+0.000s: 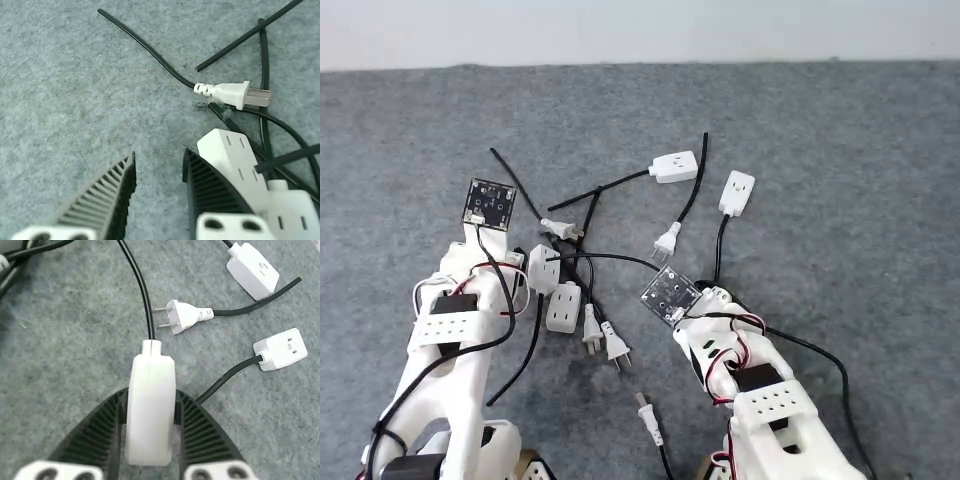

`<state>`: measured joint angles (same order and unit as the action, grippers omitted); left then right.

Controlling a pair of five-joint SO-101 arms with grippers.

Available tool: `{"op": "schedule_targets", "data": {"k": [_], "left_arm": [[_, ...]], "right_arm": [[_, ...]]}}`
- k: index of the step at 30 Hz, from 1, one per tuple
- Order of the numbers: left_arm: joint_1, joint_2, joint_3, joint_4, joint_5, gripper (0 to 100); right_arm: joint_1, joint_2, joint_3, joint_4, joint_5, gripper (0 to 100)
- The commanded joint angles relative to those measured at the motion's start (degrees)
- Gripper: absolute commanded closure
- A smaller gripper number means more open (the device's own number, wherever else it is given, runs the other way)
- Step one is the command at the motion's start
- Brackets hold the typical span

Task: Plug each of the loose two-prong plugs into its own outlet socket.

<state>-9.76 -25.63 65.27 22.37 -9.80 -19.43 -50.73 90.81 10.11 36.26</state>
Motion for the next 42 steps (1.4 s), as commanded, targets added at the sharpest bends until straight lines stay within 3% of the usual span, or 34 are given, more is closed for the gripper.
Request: {"op": "schedule_targets", "data": {"k": [1, 42], "left_arm": [[0.44, -0.44, -0.84, -1.49, -0.44, 84], [2.99, -0.97, 1.63, -1.23, -3.69, 84]], "right_arm": [[0.04, -1.19, -0.70, -1.45, -0.18, 98.3], [0.04, -1.19, -0.53, -1.36, -0.09, 98.3]]}}
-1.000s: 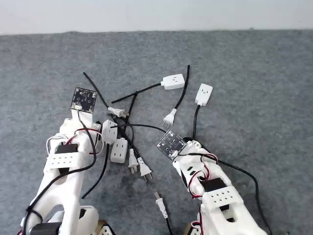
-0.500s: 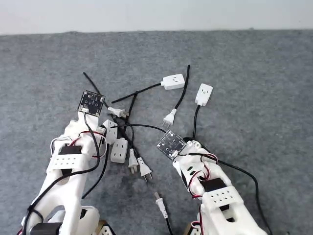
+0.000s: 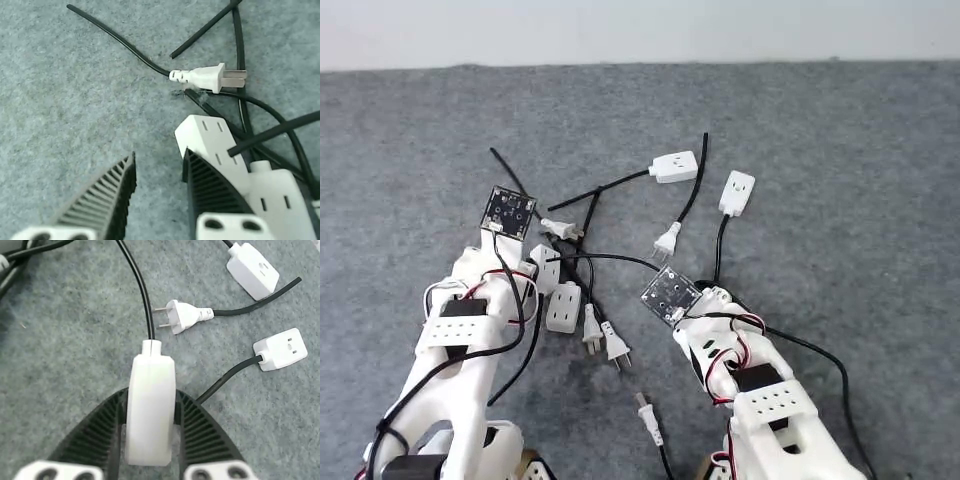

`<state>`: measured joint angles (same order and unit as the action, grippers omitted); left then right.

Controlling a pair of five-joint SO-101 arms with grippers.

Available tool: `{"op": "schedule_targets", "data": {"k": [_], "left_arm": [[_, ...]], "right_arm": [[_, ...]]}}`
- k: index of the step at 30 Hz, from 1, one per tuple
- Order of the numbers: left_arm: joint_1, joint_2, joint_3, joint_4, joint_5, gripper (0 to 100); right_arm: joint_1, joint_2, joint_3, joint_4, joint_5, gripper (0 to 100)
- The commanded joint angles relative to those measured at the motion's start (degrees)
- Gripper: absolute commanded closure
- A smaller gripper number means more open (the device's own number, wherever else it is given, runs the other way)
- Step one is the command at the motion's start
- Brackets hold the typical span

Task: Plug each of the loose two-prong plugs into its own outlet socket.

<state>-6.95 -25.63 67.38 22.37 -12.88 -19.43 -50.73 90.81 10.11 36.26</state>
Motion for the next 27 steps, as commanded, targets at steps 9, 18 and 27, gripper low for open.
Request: {"op": "schedule_targets", "data": {"k": [9, 18, 27], "left_arm": [[0.18, -0.97, -0.48, -1.23, -0.62, 84], [0.18, -0.97, -0.48, -1.23, -0.62, 84], [0.18, -0.97, -0.48, -1.23, -0.62, 84]], "right_arm": [[1.89, -1.19, -0.53, -1.36, -0.09, 98.3], [2.15, -1.19, -0.53, -1.45, -0.09, 98.3], [2.15, -1.19, -0.53, -1.45, -0.09, 98.3]]}}
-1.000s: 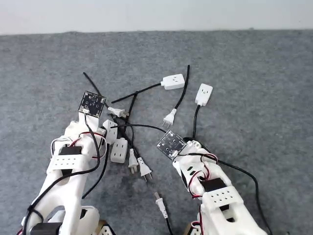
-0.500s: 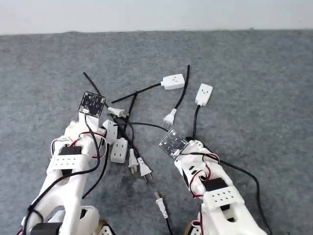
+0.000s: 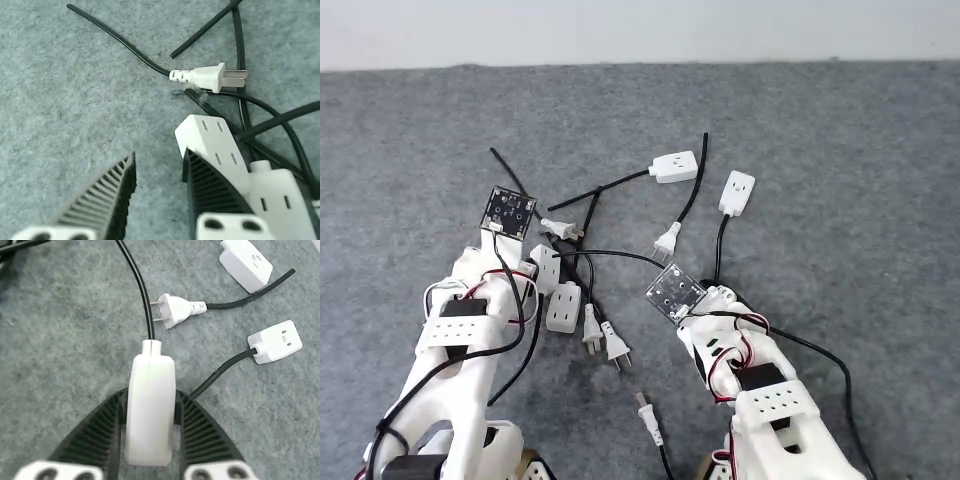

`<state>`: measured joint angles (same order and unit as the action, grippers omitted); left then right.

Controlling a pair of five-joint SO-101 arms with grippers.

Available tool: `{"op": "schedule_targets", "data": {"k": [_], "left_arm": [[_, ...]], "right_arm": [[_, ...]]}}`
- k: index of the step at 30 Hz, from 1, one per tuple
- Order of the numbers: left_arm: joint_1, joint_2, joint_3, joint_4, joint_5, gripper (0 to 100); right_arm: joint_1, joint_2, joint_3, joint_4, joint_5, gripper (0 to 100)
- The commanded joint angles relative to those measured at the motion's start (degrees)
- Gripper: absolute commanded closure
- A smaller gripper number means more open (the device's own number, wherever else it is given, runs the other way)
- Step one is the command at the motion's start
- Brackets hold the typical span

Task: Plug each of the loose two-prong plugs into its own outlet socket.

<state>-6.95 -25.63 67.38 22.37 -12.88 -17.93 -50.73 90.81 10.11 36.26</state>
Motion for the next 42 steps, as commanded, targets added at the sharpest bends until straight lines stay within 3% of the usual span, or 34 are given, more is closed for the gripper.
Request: {"op": "schedule_targets", "data": {"k": [1, 38, 42], "left_arm": [[0.18, -0.97, -0.48, -1.23, -0.62, 84], [0.26, -0.97, -0.48, -1.23, -0.70, 84], [0.26, -0.97, -0.48, -1.23, -0.70, 84]], "right_arm": [[0.66, -1.19, -0.53, -1.45, -0.09, 98.3], [0.66, -1.19, -0.70, -1.45, -0.09, 98.2], [0.66, -1.19, -0.62, -1.45, -0.09, 91.7]]}}
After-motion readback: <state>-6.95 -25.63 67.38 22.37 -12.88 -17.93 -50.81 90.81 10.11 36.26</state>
